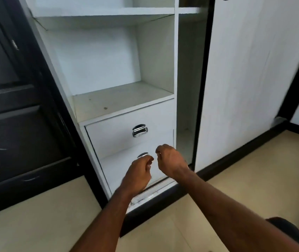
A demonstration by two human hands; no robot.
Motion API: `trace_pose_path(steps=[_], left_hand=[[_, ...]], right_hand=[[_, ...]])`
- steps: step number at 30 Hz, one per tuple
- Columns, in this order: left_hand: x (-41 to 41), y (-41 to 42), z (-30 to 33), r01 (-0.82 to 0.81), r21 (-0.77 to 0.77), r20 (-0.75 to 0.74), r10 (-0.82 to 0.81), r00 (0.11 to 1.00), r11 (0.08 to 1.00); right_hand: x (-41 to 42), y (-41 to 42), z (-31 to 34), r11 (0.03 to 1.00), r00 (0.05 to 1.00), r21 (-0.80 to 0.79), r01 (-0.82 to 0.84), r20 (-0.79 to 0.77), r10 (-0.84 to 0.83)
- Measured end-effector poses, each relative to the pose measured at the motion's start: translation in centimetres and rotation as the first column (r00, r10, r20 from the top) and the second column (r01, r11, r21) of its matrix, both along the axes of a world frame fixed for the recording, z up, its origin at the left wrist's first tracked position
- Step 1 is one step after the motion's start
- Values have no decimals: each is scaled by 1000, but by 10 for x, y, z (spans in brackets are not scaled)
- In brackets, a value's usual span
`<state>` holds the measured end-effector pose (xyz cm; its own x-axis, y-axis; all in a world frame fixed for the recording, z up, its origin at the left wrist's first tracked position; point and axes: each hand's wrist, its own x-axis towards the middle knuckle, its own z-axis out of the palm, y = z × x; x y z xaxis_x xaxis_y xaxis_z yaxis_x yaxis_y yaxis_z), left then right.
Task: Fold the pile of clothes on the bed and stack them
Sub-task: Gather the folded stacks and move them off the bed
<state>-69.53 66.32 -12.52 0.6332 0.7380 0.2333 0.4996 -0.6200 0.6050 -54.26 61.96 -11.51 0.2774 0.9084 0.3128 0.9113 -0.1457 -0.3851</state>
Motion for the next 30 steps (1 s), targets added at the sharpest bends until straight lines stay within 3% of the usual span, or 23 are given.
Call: trace_pose_path(steps=[4, 9, 18, 22, 30], left_hand=[[0, 37, 2, -48, 49, -75, 51, 996, 998], [30, 72, -11, -49, 145, -275, 88, 957, 988], [64, 147, -39, -13, 346, -636, 245, 732, 938], [70, 158, -51, 31, 448, -680, 319, 660, 893], [76, 166, -65, 94, 600, -653, 418, 632, 795]], right_hand=[[6, 38, -7, 995, 990, -59, -85, 107, 90], [35, 80, -29, 969, 953, -149, -196, 203, 224], [77, 131, -66, 937, 907, -241, -252, 280, 316], [82, 146, -79, 930, 891, -258, -261, 307, 335], [82, 173, -83, 931, 880, -225, -287, 323, 349]])
